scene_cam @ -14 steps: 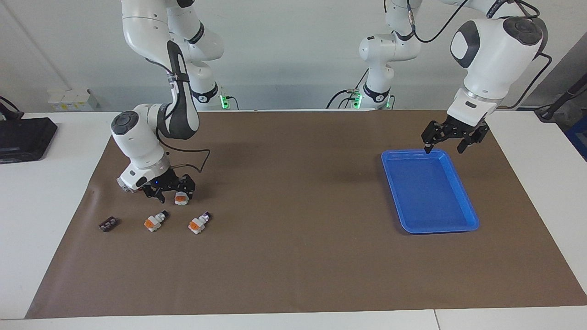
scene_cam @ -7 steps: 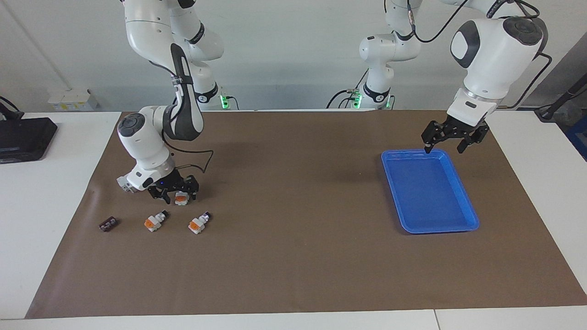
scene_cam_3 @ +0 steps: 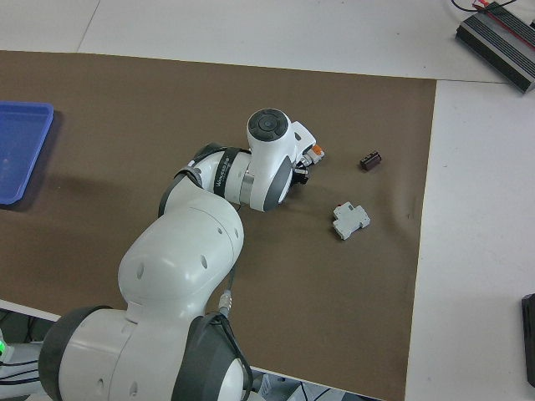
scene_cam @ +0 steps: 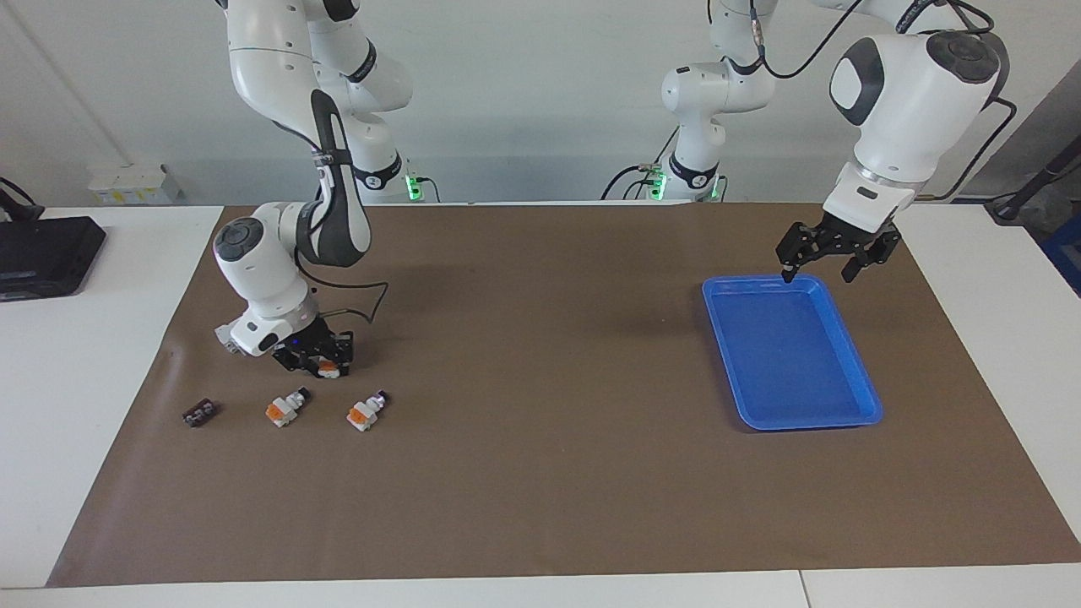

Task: Turn and place switch with both arms
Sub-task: 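Lift the switch with the right gripper while the left gripper reaches over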

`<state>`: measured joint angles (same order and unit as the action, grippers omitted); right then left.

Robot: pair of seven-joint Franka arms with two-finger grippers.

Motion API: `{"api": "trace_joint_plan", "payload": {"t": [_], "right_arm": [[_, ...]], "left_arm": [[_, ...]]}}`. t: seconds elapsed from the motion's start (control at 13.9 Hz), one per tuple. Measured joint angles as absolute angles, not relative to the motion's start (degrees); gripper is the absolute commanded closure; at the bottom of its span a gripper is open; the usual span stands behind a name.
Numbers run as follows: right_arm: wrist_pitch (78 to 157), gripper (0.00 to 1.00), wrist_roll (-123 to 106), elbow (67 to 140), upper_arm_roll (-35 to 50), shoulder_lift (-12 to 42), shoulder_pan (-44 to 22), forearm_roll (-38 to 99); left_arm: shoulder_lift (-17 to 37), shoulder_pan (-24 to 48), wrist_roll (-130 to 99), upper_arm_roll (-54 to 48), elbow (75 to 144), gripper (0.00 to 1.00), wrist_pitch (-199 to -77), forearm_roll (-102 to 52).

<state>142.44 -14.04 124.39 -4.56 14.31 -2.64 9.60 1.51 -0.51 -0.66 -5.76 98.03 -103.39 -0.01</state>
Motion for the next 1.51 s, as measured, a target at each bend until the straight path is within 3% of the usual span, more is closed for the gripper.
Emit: {"api": "trace_joint_plan", "payload": {"t": [0.14,0.36,0.65,0.79,1.22,1.51], "right_arm": [[142.3,1.0,-14.0,124.4,-4.5,14.3,-2.6,9.6],[139.9,1.0,-11.2,123.8,-4.5,14.2,-2.6,10.1],[123.1,1.0,12.1,113.9,-4.0,14.0,-2.9,11.1],[119.1,1.0,24.9,109.3,-3.5,13.9,-4.7,17.6],[117.9,1.0,53.0,102.1,-2.8,14.8,-8.2,34.0],[119.0,1.0,71.5,97.0,-2.1,15.1,-17.3,35.0]], "left_arm": [[1.5,-0.5,-0.7,-5.8,98.0,0.0,-103.4,0.0],[1.5,-0.5,-0.7,-5.8,98.0,0.0,-103.4,0.0],[1.5,-0.5,-0.7,-5.8,98.0,0.0,-103.4,0.0],[1.5,-0.5,-0.7,-5.8,98.0,0.0,-103.4,0.0],[1.5,-0.5,-0.7,-5.8,98.0,0.0,-103.4,0.0],[1.5,-0.5,-0.7,-5.8,98.0,0.0,-103.4,0.0]]}}
